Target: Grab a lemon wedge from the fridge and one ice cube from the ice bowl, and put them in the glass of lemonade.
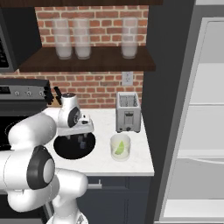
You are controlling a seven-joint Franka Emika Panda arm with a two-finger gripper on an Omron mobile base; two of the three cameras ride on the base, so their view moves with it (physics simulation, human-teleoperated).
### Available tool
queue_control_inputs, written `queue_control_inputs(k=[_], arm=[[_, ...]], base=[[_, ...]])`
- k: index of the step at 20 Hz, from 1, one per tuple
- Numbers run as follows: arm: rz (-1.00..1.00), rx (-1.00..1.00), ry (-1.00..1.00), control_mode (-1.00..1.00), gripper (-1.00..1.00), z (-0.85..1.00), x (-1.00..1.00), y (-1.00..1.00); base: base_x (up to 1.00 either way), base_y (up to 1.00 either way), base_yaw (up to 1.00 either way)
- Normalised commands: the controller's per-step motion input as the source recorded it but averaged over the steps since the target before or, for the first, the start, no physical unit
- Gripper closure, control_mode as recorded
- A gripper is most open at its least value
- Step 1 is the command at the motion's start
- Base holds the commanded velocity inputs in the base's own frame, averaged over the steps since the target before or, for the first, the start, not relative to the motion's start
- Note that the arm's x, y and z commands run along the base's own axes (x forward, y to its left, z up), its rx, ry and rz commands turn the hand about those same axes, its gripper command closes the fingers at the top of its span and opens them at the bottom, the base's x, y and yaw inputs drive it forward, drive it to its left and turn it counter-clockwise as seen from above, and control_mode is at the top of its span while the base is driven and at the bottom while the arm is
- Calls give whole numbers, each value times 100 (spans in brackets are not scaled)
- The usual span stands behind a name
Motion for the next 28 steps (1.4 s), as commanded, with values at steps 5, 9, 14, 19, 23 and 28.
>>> queue_control_inputs(k=[5, 9, 14, 19, 23, 28], arm=[[-11, 1, 4, -100, -100, -46, 12, 0], [-7, 0, 7, -100, -100, -49, 0, 0], [-3, 0, 0, -100, -100, -27, 0, 0], [-1, 0, 0, -100, -100, -2, 0, 3], [-2, 0, 0, -100, -100, 0, 0, 7], [0, 0, 0, -100, -100, -2, -2, 0]], base=[[0, 0, 0], [0, 0, 0], [0, 0, 0], [0, 0, 0], [0, 0, 0], [0, 0, 0]])
